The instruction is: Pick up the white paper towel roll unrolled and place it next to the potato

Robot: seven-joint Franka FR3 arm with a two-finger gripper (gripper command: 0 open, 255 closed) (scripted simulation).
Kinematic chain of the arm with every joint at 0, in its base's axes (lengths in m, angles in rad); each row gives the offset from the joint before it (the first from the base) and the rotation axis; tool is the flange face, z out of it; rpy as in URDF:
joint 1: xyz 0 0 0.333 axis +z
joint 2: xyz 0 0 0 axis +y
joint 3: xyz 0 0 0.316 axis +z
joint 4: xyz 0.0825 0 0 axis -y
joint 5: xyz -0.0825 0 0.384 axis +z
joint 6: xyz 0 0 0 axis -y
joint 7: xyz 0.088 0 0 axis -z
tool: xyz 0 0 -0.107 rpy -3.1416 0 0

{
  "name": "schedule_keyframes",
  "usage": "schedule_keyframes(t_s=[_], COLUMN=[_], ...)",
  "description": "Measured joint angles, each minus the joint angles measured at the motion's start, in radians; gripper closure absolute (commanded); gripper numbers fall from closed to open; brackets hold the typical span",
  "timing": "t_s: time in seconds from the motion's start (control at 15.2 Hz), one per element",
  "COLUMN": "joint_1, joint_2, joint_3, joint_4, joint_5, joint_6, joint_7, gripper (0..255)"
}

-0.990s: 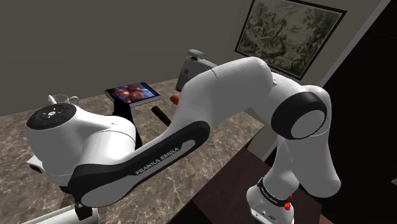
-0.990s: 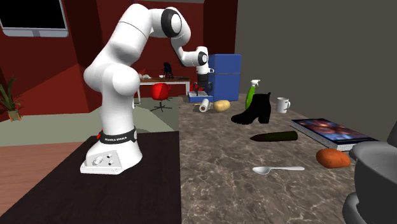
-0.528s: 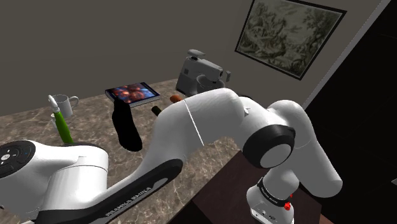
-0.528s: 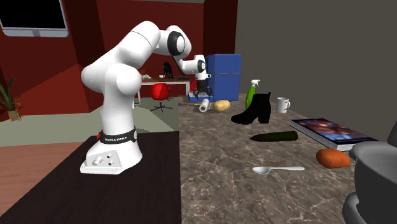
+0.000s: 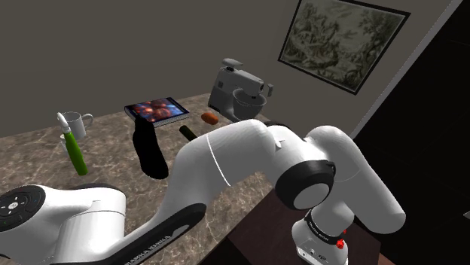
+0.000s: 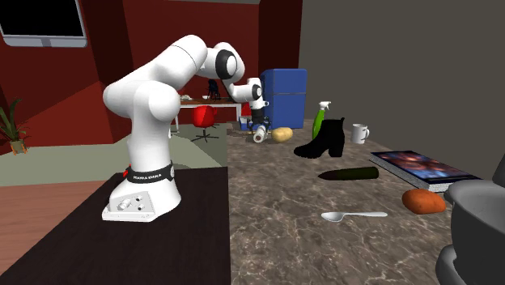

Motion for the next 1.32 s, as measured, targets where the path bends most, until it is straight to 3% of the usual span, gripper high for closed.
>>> schedule_keyframes(t_s=[0.4,0.46,1.32], joint_1=[0.000,0.000,-0.001], joint_2=[0.005,0.005,-0.011], joint_3=[-0.001,-0.001,0.001], joint_4=[0.001,0.001,0.000], joint_5=[-0.001,-0.001,0.001], joint_6=[0.005,0.005,-0.009], joint_7=[0.000,0.000,-0.002], gripper=[0,255,255])
